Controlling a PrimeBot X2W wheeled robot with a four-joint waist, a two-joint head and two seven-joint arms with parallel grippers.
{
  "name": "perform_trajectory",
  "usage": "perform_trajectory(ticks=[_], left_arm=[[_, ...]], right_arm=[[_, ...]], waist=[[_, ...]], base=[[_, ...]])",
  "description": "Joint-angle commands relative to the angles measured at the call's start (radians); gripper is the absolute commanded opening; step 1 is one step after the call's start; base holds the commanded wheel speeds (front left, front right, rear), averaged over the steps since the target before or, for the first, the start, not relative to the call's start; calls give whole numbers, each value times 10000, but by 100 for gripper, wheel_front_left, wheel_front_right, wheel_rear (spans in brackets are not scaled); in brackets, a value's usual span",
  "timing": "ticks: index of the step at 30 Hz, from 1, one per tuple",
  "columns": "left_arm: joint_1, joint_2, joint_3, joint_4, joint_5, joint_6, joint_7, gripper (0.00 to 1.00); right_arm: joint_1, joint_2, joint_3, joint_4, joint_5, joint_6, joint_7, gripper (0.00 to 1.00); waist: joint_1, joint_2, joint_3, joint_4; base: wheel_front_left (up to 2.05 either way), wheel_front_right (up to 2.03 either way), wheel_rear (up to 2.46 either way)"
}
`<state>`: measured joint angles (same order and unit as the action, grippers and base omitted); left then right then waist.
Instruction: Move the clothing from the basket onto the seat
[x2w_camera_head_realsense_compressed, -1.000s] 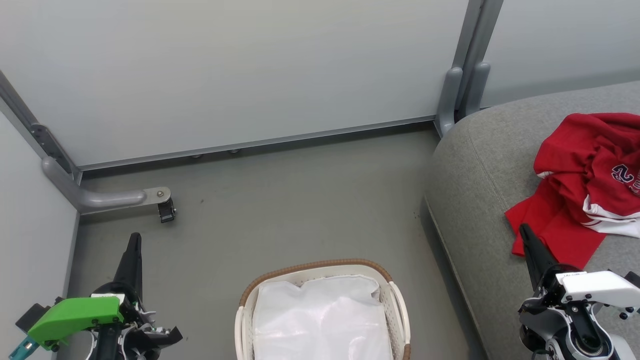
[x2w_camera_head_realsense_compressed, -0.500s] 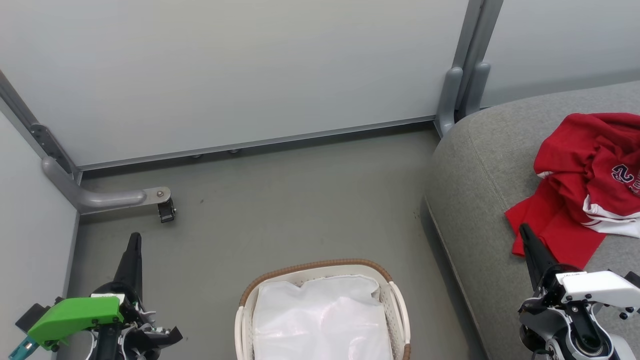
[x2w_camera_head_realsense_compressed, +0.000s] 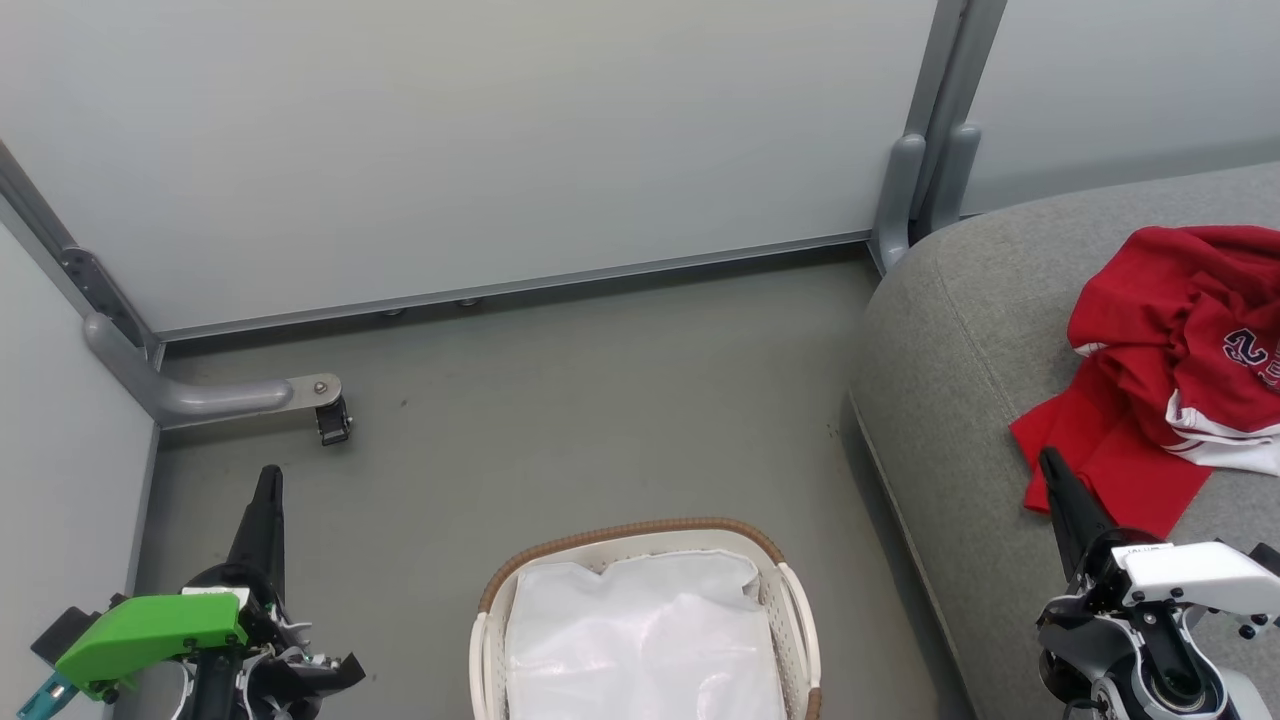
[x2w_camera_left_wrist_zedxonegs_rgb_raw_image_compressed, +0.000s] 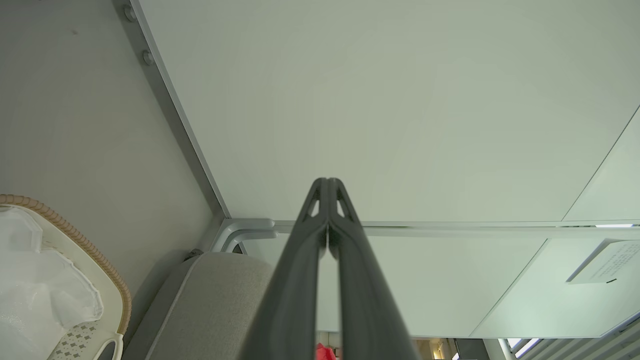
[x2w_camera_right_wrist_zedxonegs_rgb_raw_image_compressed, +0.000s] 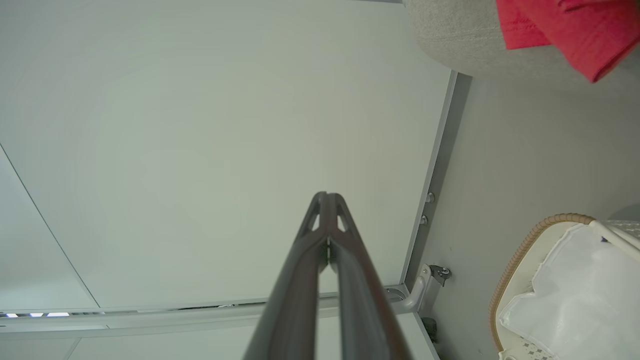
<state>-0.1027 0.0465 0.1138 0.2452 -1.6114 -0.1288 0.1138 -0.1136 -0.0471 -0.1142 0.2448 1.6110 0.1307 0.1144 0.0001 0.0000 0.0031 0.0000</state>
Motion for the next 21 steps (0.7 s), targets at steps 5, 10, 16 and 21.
perform_trajectory(ticks=[5,10,16,21], left_arm=[[-117,69,22,-18,-31,-42,40,0],[-117,69,22,-18,-31,-42,39,0],[-117,69,22,-17,-31,-42,39,0],[-117,69,22,-17,-31,-42,39,0]], right_arm=[[107,-59,-21,-28,38,0,29,0],[107,-59,-21,-28,38,0,29,0],[107,-59,-20,-28,38,0,29,0],[107,-59,-20,-27,38,0,27,0]], waist=[[-1,0,0,0],[-1,0,0,0],[-1,0,0,0],[-1,0,0,0]], base=[[0,0,0],[0,0,0],[0,0,0],[0,0,0]])
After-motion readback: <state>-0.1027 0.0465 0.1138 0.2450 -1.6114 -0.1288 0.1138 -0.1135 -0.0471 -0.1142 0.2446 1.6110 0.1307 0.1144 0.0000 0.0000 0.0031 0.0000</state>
